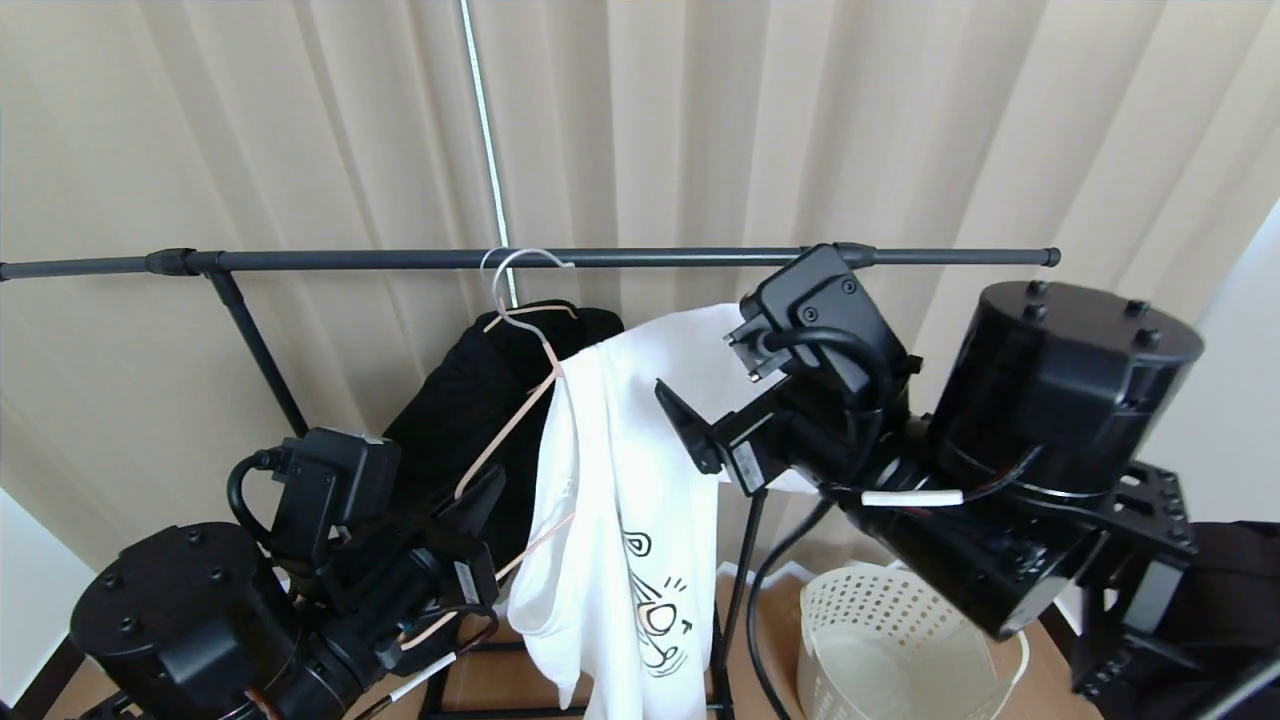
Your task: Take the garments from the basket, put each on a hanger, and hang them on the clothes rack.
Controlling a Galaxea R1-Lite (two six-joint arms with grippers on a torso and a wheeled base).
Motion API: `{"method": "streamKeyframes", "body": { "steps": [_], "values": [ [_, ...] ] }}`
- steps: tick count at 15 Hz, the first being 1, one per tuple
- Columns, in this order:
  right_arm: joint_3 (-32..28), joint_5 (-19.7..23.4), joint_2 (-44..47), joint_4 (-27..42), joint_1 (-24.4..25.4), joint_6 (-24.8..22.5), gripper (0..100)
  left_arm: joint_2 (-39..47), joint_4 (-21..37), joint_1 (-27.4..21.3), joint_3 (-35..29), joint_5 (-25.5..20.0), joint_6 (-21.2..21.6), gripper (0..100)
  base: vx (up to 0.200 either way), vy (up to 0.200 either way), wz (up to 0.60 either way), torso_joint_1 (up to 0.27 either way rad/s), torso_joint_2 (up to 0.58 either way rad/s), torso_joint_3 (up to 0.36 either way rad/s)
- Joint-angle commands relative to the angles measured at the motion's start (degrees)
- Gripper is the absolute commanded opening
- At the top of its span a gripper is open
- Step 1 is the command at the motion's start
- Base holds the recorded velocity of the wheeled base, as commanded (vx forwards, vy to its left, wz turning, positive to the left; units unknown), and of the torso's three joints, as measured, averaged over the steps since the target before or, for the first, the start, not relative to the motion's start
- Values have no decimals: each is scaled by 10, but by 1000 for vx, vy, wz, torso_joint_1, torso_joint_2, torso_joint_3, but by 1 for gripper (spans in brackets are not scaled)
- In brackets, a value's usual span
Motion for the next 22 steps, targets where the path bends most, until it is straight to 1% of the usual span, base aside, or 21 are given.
{"method": "streamKeyframes", "body": {
  "steps": [1, 2, 3, 4, 5, 6, 7, 9, 10, 11, 12, 13, 14, 16, 18, 19, 21, 22],
  "values": [
    [-48, 79, -106, 152, -40, -1, 100, -13, -1, 11, 17, -18, 4, 0, 0, 0, 0, 0, 0, 0],
    [-99, 147, -130, 290, -67, -7, 100, -14, -1, 19, 35, -42, 17, 0, 0, 0, 0, 0, 0, 0],
    [-134, 187, -136, 377, -88, -23, 100, -17, -1, 22, 47, -57, 24, 0, 0, 0, 0, 0, 0, 0],
    [-154, 205, -137, 427, -99, -36, 100, -18, -1, 23, 54, -65, 27, 0, 0, 0, 0, 0, 0, 0],
    [-190, 247, -134, 525, -111, -64, 100, -21, -1, 25, 70, -81, 39, 0, 0, 0, 0, 0, 0, 0],
    [-202, 274, -134, 569, -117, -86, 100, -21, -1, 25, 78, -88, 48, 0, 0, 0, 0, 0, 0, 0],
    [-216, 306, -133, 609, -126, -123, 100, -21, -1, 24, 86, -93, 55, 0, 0, 0, 0, 0, 0, 0],
    [-263, 391, -115, 715, -153, -182, 100, -23, -1, 20, 97, -113, 59, 0, 0, 0, 0, 0, 0, 0],
    [-297, 421, -97, 772, -168, -210, 100, -30, -1, 19, 97, -127, 59, 0, 0, 0, 0, 0, 0, 0],
    [-325, 451, -82, 813, -184, -237, 100, -35, -1, 19, 97, -138, 60, 0, 0, 0, 0, 0, 0, 0],
    [-376, 512, -48, 877, -213, -280, 100, -47, -1, 13, 97, -146, 60, 0, 0, 0, 0, 0, 0, 0],
    [-395, 528, -36, 901, -219, -290, 100, -50, -1, 11, 97, -146, 60, 0, 0, 0, 0, 0, 0, 0],
    [-460, 565, 6, 972, -221, -297, 100, -51, -1, -2, 97, -146, 60, 0, 0, 0, 0, 0, 0, 0],
    [-494, 572, 38, 1000, -218, -298, 100, -52, -1, -18, 97, -146, 61, 0, 0, 0, 0, 0, 0, 0],
    [-517, 572, 66, 997, -201, -297, 100, -54, -1, -32, 97, -145, 62, 0, 0, 0, 0, 0, 0, 0],
    [-526, 572, 77, 998, -201, -297, 100, -55, -1, -33, 97, -145, 61, 0, 0, 0, 0, 0, 0, 0],
    [-533, 572, 94, 998, -199, -297, 100, -56, -1, -36, 97, -145, 61, 0, 0, 0, 0, 0, 0, 0],
    [-534, 572, 99, 998, -190, -297, 100, -59, -1, -39, 97, -145, 61, 0, 0, 0, 0, 0, 0, 0]
  ]
}}
